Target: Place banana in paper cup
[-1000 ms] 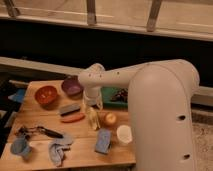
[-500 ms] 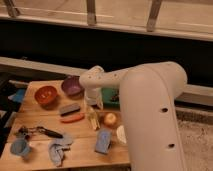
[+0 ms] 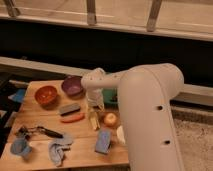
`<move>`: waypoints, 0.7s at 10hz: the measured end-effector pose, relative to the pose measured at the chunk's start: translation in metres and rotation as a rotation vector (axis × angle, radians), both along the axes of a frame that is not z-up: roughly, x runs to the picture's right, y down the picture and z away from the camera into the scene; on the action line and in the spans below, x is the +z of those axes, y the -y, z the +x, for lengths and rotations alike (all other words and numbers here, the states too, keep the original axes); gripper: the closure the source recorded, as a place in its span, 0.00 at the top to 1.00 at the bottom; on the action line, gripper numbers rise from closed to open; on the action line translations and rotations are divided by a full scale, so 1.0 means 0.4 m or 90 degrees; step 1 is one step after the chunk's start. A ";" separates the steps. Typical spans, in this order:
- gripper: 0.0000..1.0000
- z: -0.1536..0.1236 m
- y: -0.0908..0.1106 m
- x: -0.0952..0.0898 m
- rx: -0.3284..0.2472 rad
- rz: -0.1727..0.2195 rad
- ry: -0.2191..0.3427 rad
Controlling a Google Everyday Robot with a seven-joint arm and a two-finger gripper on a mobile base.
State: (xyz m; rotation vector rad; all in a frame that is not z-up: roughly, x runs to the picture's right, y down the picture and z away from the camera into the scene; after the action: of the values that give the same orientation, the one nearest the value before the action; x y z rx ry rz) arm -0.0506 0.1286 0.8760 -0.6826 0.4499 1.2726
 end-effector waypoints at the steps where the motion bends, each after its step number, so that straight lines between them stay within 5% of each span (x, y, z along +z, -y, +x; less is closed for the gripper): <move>1: 0.64 -0.003 -0.005 0.005 0.007 -0.003 -0.002; 4: 0.54 -0.011 -0.034 0.014 0.018 -0.017 -0.005; 7: 0.23 -0.008 -0.049 0.015 0.030 -0.024 -0.005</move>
State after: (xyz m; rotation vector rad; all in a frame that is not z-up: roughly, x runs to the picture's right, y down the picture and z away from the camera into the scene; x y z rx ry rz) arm -0.0536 0.1481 0.8821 -0.7238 0.4682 1.3138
